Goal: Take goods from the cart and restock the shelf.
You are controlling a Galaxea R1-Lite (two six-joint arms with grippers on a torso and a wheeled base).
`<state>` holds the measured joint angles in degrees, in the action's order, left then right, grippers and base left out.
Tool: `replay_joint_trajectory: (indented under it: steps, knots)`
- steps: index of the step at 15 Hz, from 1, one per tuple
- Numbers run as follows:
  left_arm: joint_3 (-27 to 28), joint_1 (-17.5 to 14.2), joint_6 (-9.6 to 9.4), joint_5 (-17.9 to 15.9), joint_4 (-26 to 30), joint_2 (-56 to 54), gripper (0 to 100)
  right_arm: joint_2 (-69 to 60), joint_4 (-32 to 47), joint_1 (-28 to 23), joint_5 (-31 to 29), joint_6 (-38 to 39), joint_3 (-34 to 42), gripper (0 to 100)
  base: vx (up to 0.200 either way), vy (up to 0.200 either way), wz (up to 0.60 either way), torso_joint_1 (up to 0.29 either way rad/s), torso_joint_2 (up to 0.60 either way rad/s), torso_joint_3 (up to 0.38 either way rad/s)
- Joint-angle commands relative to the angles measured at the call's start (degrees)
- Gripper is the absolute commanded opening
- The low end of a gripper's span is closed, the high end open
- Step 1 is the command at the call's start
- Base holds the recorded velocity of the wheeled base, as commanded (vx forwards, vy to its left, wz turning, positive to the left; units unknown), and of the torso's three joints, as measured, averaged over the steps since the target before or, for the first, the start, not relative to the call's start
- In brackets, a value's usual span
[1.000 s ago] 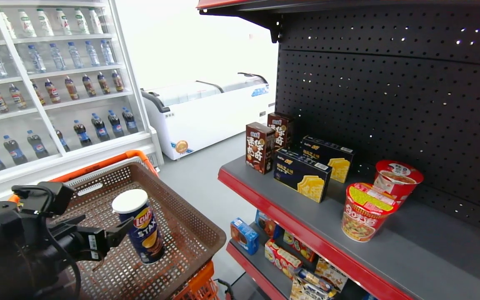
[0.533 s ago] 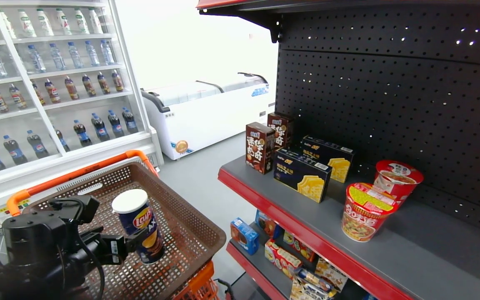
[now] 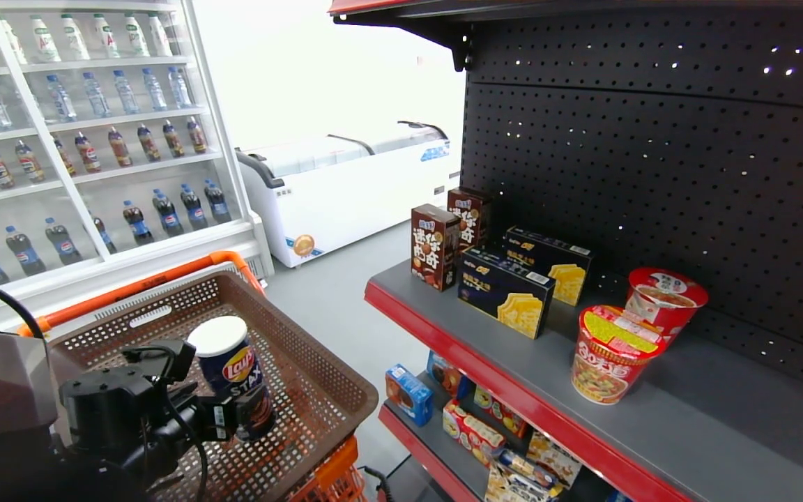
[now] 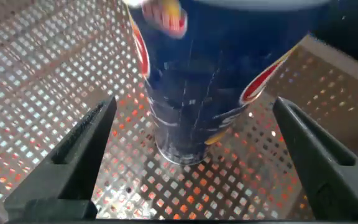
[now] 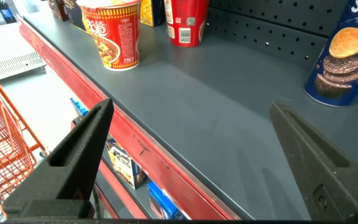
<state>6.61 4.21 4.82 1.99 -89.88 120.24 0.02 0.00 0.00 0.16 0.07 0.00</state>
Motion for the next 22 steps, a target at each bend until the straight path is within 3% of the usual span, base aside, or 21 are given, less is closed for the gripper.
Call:
replay_joint_trajectory:
  steps: [1, 10, 11, 19, 20, 22]
  knots:
    - [1.1, -0.1, -0.07, 0.1, -0.1, 4.8, 100, 0.0, 0.0, 0.0, 0.0, 0.0, 0.0, 100, 0.000, 0.000, 0.00, 0.000, 0.00, 0.000]
    - [7.4, -0.2, -0.68, -0.1, -0.1, 7.6, 100, 0.0, 0.0, 0.0, 0.0, 0.0, 0.0, 100, 0.000, 0.000, 0.00, 0.000, 0.00, 0.000]
    - [7.4, -0.2, -1.65, -0.1, -0.1, 7.7, 0, 0.0, 0.0, 0.0, 0.0, 0.0, 0.0, 100, 0.000, 0.000, 0.00, 0.000, 0.00, 0.000]
    - [8.4, 0.8, -2.35, 0.5, -0.1, 2.9, 0, 0.0, 0.0, 0.0, 0.0, 0.0, 0.0, 100, 0.000, 0.000, 0.00, 0.000, 0.00, 0.000]
    - [8.6, 0.5, -2.35, 0.5, 0.8, -1.1, 0, 0.0, 0.0, 0.0, 0.0, -0.1, 0.0, 100, 0.000, 0.000, 0.00, 0.000, 0.00, 0.000]
    - [9.6, 0.3, -2.44, 1.4, 8.5, -7.9, 0, 0.0, 0.0, 0.0, 0.0, 0.0, 0.0, 100, 0.000, 0.000, 0.00, 0.000, 0.00, 0.000]
